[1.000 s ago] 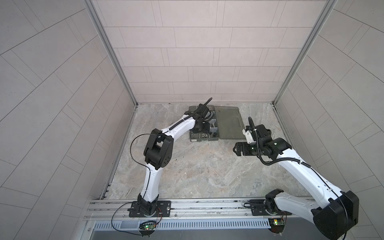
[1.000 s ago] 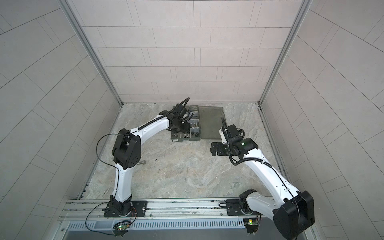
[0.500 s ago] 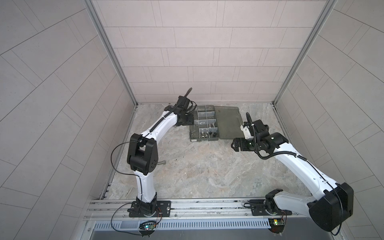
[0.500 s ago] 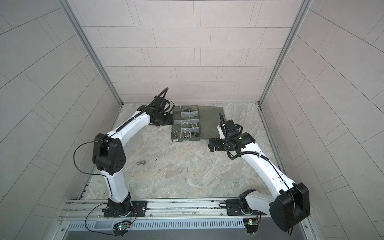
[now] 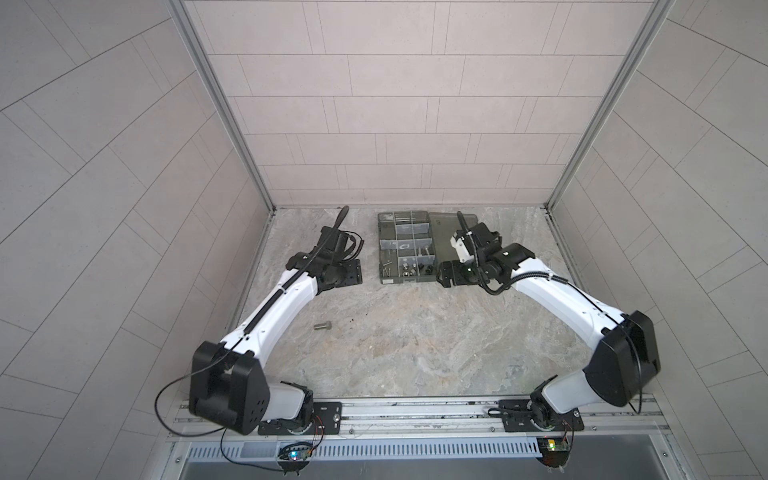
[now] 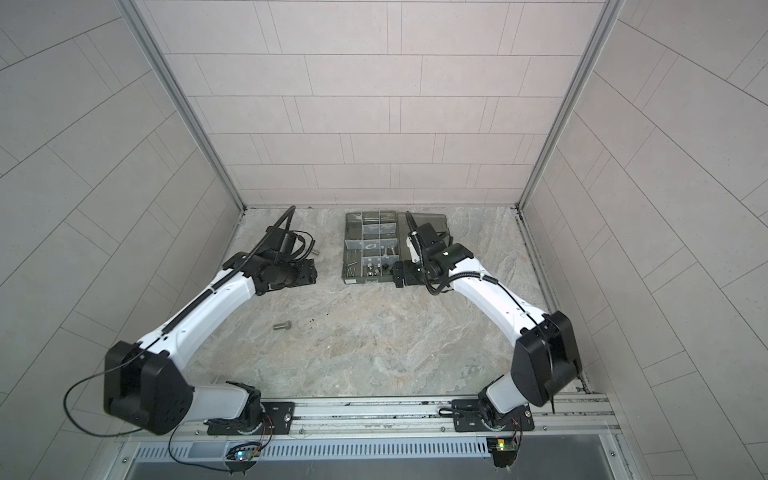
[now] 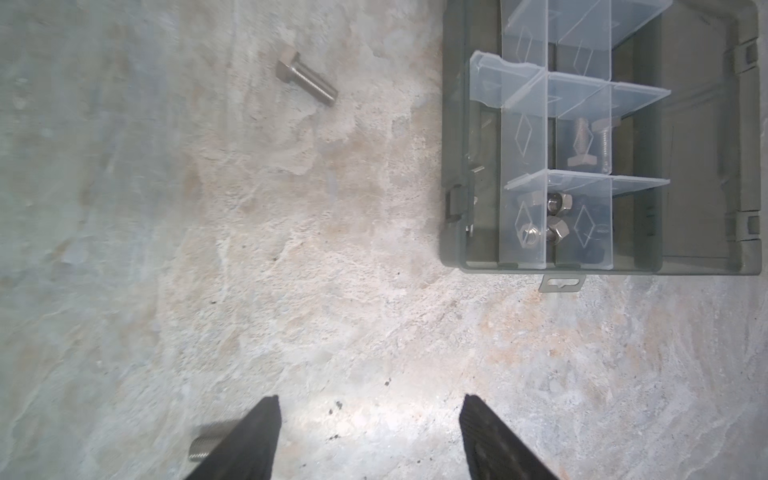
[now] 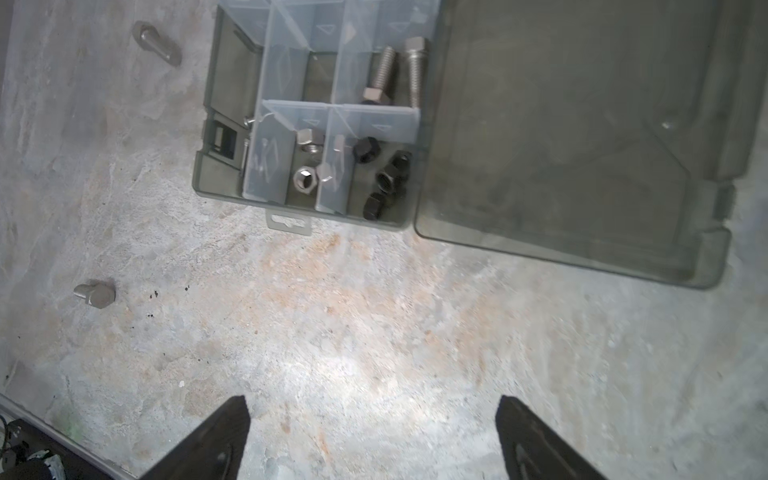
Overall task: Sort the screws and nuts into containers
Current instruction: 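Move the left gripper over the silver bolt lying in front of the box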
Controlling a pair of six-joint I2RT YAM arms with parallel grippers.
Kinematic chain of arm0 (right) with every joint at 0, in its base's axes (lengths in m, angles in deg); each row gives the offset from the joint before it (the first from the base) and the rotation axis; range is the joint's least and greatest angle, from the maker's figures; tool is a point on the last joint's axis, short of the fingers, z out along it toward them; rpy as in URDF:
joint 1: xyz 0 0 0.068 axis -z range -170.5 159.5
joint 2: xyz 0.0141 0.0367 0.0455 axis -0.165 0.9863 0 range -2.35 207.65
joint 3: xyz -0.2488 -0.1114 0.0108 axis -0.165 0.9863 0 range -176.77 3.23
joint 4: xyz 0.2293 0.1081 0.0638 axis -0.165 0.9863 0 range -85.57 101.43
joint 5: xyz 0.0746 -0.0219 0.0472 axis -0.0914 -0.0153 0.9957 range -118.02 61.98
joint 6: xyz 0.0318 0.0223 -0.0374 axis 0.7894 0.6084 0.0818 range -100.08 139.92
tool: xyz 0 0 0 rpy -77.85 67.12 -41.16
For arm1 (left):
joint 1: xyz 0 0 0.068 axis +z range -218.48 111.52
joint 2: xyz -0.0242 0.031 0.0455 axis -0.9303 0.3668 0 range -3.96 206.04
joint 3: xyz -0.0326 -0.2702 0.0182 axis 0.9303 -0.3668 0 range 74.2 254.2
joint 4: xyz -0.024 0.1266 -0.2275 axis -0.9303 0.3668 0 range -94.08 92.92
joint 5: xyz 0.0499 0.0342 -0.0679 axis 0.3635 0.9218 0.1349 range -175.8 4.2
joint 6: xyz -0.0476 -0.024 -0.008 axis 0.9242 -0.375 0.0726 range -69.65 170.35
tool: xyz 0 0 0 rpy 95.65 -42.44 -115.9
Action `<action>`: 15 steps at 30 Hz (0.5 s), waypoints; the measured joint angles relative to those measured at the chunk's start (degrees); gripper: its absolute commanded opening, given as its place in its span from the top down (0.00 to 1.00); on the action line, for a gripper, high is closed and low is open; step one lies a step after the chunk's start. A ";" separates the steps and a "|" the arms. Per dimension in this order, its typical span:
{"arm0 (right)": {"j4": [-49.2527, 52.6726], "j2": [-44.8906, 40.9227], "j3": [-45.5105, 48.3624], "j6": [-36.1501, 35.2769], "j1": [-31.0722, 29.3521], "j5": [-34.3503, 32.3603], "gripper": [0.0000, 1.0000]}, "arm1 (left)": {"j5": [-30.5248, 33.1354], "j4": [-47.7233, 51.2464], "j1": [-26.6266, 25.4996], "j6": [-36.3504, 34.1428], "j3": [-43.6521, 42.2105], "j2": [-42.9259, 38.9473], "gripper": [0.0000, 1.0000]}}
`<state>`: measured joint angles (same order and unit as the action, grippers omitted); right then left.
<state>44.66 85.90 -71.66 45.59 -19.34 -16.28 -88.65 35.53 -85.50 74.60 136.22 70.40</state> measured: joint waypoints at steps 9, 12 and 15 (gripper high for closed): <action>0.87 16.35 -19.30 0.83 -6.25 -0.50 0.39 | 0.42 -0.02 4.90 0.85 -4.31 -7.04 0.19; 2.58 21.18 -25.68 0.79 -6.62 -0.59 0.38 | -0.94 -0.33 6.47 1.03 -4.52 -6.21 0.19; 5.60 25.27 -31.50 0.26 -6.62 -0.59 0.35 | -2.27 -1.22 7.96 1.70 -4.63 -5.18 0.19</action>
<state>50.26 111.17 -103.16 45.85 -25.96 -16.87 -90.92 34.31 -77.54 76.31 131.59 65.22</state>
